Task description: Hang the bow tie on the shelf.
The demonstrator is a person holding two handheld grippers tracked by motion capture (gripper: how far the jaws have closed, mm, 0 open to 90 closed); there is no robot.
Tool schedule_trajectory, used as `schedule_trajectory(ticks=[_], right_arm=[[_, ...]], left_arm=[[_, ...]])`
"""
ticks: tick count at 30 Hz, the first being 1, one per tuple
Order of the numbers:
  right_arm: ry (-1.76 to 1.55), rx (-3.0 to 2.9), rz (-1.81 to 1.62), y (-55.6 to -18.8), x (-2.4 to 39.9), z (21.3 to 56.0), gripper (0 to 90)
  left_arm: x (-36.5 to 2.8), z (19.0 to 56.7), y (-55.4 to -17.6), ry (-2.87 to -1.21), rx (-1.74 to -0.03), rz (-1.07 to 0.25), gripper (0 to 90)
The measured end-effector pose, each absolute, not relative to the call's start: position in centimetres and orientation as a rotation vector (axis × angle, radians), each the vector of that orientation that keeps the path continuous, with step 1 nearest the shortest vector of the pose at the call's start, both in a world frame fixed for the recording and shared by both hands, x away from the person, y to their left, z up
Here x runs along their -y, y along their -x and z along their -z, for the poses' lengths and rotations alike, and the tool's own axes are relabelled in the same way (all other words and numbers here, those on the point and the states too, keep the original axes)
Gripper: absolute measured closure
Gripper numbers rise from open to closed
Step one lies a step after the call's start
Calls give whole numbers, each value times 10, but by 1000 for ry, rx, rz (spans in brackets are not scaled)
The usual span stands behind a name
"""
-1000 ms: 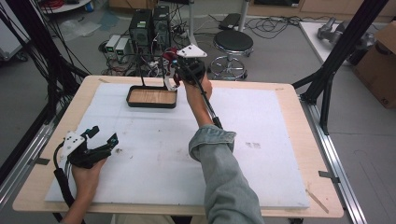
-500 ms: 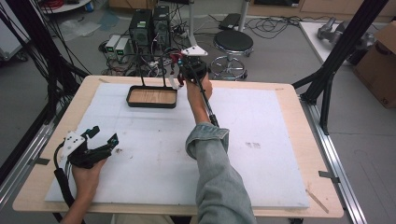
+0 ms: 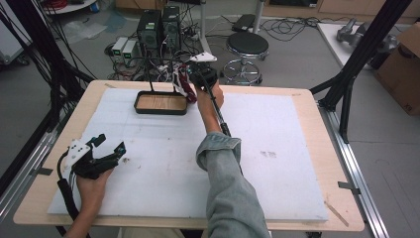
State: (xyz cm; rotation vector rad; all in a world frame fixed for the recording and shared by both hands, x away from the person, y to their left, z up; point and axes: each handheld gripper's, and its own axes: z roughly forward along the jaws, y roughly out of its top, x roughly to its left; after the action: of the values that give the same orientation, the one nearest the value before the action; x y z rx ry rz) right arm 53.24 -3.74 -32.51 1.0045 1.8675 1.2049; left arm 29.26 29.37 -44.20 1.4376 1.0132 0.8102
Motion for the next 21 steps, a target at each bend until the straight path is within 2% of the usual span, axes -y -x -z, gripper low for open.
schedule_trajectory(ticks=[21], right_arm=[[-1036,-1780,-1280,-523,74,297,626]], left_arm=[[-294,442,-293,-1436,-1016,-809,189]])
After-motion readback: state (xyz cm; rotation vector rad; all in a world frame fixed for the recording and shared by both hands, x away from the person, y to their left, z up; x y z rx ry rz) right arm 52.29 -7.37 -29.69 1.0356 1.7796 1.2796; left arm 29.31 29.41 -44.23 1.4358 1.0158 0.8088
